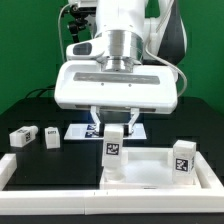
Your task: Assemble square table
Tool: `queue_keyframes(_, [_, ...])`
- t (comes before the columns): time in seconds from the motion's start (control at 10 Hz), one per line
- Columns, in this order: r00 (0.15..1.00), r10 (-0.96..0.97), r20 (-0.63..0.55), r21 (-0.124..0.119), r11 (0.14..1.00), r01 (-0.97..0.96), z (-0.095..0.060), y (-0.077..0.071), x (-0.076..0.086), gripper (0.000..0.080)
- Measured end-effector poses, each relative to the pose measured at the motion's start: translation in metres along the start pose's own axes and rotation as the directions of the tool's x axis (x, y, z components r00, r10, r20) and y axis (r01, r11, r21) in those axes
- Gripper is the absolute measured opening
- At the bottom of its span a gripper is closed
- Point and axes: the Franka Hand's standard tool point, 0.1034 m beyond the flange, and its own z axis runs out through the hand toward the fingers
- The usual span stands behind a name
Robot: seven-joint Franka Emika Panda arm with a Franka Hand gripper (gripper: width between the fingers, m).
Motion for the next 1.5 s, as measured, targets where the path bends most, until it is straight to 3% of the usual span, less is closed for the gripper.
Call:
queue_keyframes(0.6, [1.000, -0.013, 0.017, 0.003, 1.000, 0.013, 0.008, -0.006, -0.013, 0.0292])
queue_keyframes(1.0, [1.000, -0.017, 0.020, 0.003, 1.000, 0.017, 0.009, -0.006, -0.014, 0.0292])
queue_keyframes(1.1, [1.000, -0.017, 0.020, 0.003, 1.000, 0.017, 0.009, -0.006, -0.014, 0.0484])
queue_keyframes(1.2, [1.000, -0.018, 0.020, 0.003, 1.000, 0.018, 0.009, -0.006, -0.014, 0.0594])
queue_keyframes(1.5, [1.000, -0.019, 0.021, 0.003, 1.000, 0.019, 0.009, -0.006, -0.014, 0.0648])
